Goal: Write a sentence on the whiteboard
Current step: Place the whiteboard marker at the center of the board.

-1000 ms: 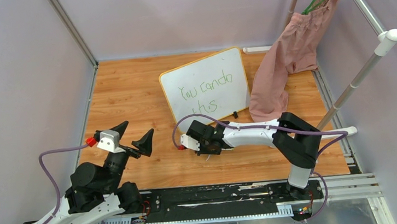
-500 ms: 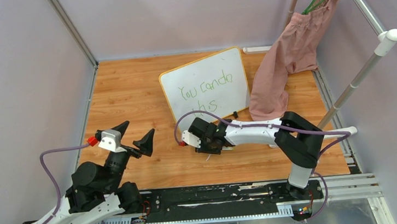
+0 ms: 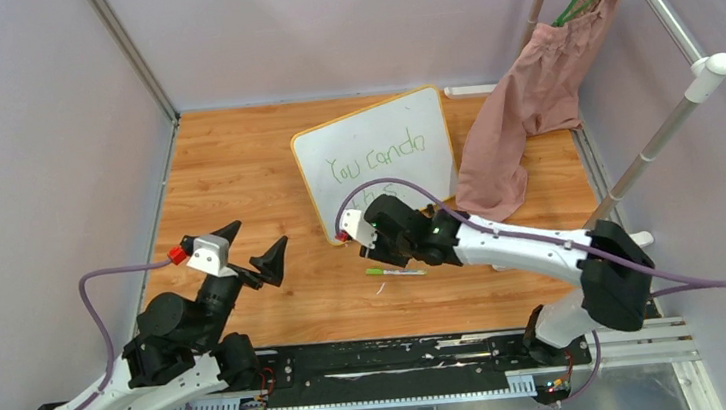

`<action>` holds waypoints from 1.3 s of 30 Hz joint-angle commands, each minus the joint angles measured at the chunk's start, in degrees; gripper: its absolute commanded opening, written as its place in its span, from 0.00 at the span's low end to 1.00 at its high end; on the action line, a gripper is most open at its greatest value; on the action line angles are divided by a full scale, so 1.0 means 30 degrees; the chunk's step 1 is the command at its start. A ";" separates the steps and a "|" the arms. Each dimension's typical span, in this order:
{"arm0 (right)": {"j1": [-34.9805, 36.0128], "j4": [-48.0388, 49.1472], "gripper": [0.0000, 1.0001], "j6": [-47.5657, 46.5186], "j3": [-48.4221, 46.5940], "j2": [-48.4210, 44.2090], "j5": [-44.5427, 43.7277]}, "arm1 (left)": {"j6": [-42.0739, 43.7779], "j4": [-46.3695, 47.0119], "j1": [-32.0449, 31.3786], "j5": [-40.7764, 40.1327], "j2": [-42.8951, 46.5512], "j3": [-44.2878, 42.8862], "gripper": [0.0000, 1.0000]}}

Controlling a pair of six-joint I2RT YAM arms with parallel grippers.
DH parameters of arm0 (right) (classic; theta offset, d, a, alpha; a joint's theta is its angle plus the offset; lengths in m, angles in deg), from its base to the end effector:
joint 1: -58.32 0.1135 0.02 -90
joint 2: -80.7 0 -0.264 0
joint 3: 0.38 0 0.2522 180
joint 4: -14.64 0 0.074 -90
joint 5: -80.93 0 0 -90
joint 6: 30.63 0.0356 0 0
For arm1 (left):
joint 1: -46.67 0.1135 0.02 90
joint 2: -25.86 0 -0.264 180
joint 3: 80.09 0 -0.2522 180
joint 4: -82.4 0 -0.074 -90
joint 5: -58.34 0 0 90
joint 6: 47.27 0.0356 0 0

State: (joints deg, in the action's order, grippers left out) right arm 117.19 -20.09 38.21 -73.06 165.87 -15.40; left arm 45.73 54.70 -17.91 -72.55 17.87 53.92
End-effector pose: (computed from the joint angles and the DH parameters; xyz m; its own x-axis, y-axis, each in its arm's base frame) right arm 0.1679 0.2704 0.2417 -0.0607 -0.7945 -0.6042 -0.8943 0.3122 -0.3206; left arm 0.0453 -0.0411 0.3235 0.0979 -0.1138 -0.9887 0.4017 0.9134 -0.0654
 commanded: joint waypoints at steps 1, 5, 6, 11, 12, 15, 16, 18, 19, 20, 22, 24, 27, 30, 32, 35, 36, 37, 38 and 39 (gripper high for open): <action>-0.0200 0.0431 0.45 0.1158 0.0426 -0.2553 -0.0853 | -0.0061 -0.0152 -0.0008 0.0129 -0.0379 -0.0116 1.00; -0.0200 0.0490 0.46 0.2399 0.0997 -0.5534 -0.1594 | -0.0156 -0.0116 -0.0008 -0.0034 -0.0521 -0.0090 1.00; -0.0171 0.0487 0.46 0.2750 0.1228 -0.6320 -0.1975 | -0.0186 -0.0089 -0.0015 -0.0011 -0.0592 -0.0096 1.00; -0.0199 0.0715 0.48 0.5623 0.2909 -0.9838 -0.5270 | -0.0567 -0.0096 -0.0008 0.0100 -0.1231 -0.0239 1.00; -0.0200 0.0870 0.48 0.6493 0.3397 -1.0539 -0.6423 | -0.0768 -0.0123 -0.0008 0.0123 -0.1438 -0.0302 1.00; -0.0242 0.1611 0.50 0.9794 0.4908 -1.2332 -0.9858 | -0.2025 -0.0124 -0.0008 -0.0118 -0.1768 -0.0705 1.00; -0.0257 0.1869 0.51 1.1190 0.5368 -1.2975 -1.1165 | -0.2781 -0.0020 -0.0008 -0.0613 -0.1802 -0.0770 1.00; -0.0748 0.2238 0.56 1.2564 0.5948 -1.3513 -1.1767 | -0.4720 0.0148 -0.0022 -0.1824 -0.1860 -0.0707 1.00; -0.1210 0.1954 0.59 1.3403 0.5904 -1.3521 -1.1483 | -0.6341 -0.0004 -0.0010 -0.2747 -0.1934 -0.0653 1.00; -0.1806 0.1436 0.64 1.4441 0.5705 -1.3394 -1.0953 | -0.9138 -0.0467 -0.0008 -0.3829 -0.2076 -0.0562 1.00; -0.3104 0.0234 0.67 1.6523 0.5079 -1.2754 -1.0020 | -1.4771 -0.3083 -0.0008 -0.5584 -0.2835 -0.0953 1.00; -0.4712 -0.0975 0.68 1.8096 0.4382 -1.2039 -0.8955 | -1.9640 -0.6539 -0.0008 -0.6288 -0.4119 -0.2192 1.00; -0.6383 -0.1033 0.69 1.8356 0.4020 -1.1119 -0.7095 | -2.4071 -1.0844 -0.0008 -0.6562 -0.6381 -0.4006 1.00; -0.7200 -0.0453 0.67 1.5269 0.3695 -1.0086 -0.2792 | -2.5033 -1.2458 -0.0010 -0.6044 -0.7821 -0.4967 1.00; -0.7224 -0.1120 0.67 1.4374 0.3455 -0.9383 -0.1041 | -2.4238 -1.2469 -0.0008 -0.5438 -0.8437 -0.5276 1.00; -0.7076 -0.1819 0.65 1.4750 0.4098 -0.9103 0.0999 | -2.2443 -1.2263 -0.0015 -0.5115 -0.8902 -0.5403 1.00; -0.6923 -0.1790 0.64 1.5294 0.4655 -0.9354 0.1183 | -2.1201 -1.1645 -0.0009 -0.5033 -0.8875 -0.5213 1.00; -0.6768 -0.1713 0.63 1.5853 0.5259 -0.9673 0.1323 | -1.9677 -1.0982 -0.0008 -0.4822 -0.8711 -0.4977 1.00; -0.6628 -0.1539 0.62 1.6494 0.5936 -1.0005 0.1571 | -1.8270 -1.0240 -0.0008 -0.4579 -0.8493 -0.4633 1.00; -0.6497 -0.1360 0.61 1.7139 0.6533 -1.0292 0.1775 | -1.7106 -0.9590 -0.0022 -0.4322 -0.8092 -0.4242 1.00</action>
State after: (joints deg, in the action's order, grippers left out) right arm 96.36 -22.67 84.39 -58.87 138.15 -17.28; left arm -17.06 21.06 -17.93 -86.08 -8.58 39.30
